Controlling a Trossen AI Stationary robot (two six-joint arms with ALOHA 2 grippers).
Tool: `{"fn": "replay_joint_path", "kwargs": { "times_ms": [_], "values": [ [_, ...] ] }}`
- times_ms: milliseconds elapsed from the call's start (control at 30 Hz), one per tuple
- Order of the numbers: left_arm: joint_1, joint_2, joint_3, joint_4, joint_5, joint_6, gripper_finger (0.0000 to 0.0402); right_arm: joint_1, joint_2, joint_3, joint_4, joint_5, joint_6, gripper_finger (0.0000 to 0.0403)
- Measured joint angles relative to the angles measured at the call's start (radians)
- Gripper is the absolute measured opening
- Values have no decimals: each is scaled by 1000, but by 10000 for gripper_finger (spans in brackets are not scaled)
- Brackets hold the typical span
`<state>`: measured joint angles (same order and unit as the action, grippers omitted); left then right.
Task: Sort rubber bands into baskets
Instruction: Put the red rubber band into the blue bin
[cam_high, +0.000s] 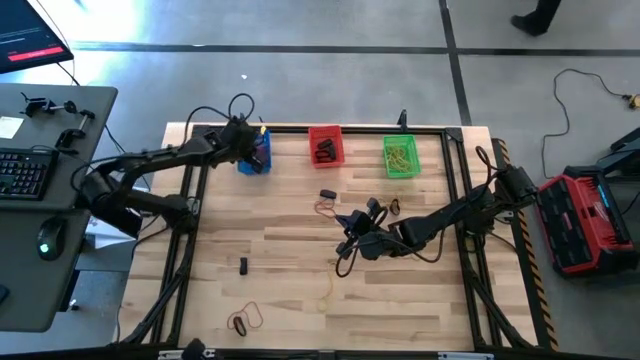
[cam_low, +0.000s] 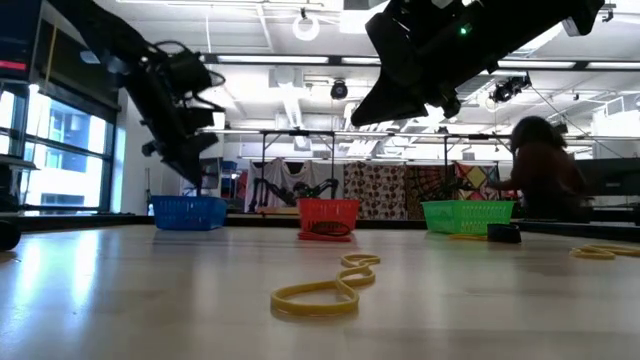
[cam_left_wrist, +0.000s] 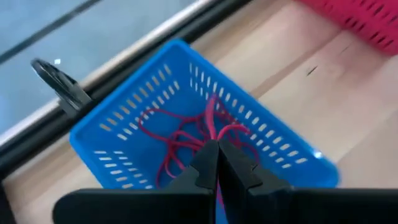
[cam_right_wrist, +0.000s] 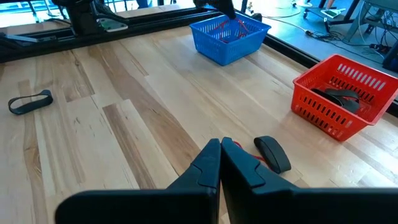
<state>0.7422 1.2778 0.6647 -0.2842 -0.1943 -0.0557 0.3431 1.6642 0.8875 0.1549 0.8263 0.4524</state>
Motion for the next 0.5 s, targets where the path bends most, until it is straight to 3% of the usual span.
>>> {"fn": "replay_joint_path", "kwargs": {
  "times_ms": [500],
  "values": [
    [52, 176, 0, 66, 10, 113, 1, 0, 0, 0, -1, 0, 3, 0]
  ]
}}
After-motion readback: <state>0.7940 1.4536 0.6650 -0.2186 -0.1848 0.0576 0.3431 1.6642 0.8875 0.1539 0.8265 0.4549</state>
